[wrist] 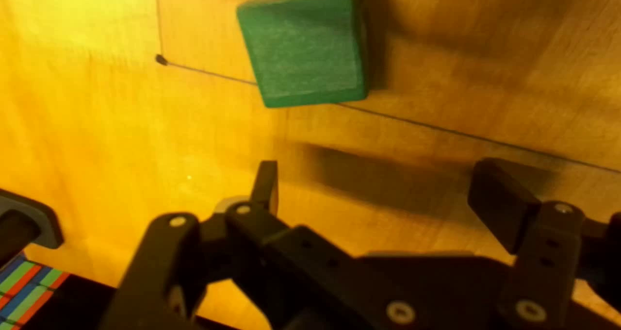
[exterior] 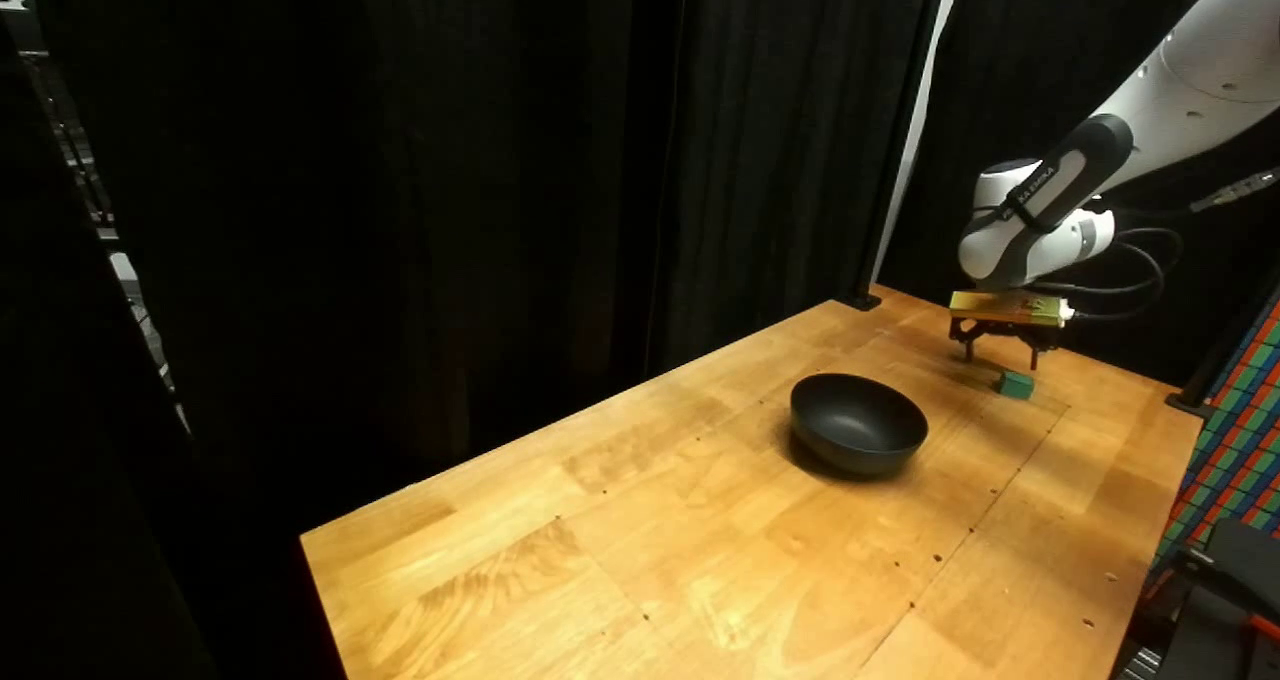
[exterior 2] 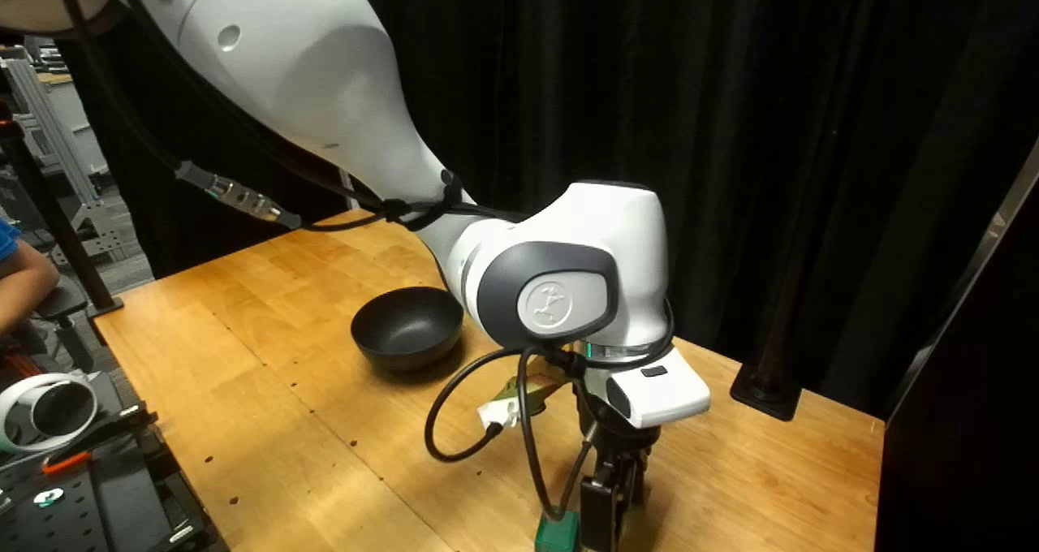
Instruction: Pick up the green object from the table and put it in the bowl
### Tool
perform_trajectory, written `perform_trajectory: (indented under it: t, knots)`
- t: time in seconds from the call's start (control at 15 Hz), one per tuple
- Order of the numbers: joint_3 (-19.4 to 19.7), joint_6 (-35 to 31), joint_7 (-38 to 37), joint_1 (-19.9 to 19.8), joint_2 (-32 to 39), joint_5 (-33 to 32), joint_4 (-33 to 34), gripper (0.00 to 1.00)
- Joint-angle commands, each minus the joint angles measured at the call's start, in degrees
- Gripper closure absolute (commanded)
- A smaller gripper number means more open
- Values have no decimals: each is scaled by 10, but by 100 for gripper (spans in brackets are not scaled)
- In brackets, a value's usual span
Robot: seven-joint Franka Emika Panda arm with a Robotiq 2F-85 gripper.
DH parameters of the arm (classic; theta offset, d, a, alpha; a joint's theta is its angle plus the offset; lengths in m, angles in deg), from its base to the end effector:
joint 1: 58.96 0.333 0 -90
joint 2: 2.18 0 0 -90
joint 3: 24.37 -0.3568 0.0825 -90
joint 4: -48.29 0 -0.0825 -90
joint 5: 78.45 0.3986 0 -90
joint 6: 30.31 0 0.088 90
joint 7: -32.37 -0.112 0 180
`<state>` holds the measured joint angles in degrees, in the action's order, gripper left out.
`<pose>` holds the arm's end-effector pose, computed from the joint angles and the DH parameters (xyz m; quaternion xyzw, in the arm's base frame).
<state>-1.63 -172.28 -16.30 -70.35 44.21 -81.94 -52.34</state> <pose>0.5847 -0.3660 0.1460 0.7894 -0.5923 0.0026 0.1615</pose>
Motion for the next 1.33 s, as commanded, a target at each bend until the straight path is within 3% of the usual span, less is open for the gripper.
perform_trajectory:
  t: [0.0,0.27,0.53,0.6,0.67,1.0,1.07,1.27]
  knots:
    - [-5,104,16,-20,-2,29,49,0]
    - [-23,178,39,-39,-4,46,63,0]
    - [-35,207,50,-50,-2,70,60,0]
    - [-37,207,52,-52,-2,75,59,25]
    - [-38,205,52,-54,-3,78,58,27]
    - [-42,206,61,-65,-5,102,56,66]
    - [-44,213,66,-69,-6,109,58,73]
    - [-48,259,84,-73,-33,127,55,74]
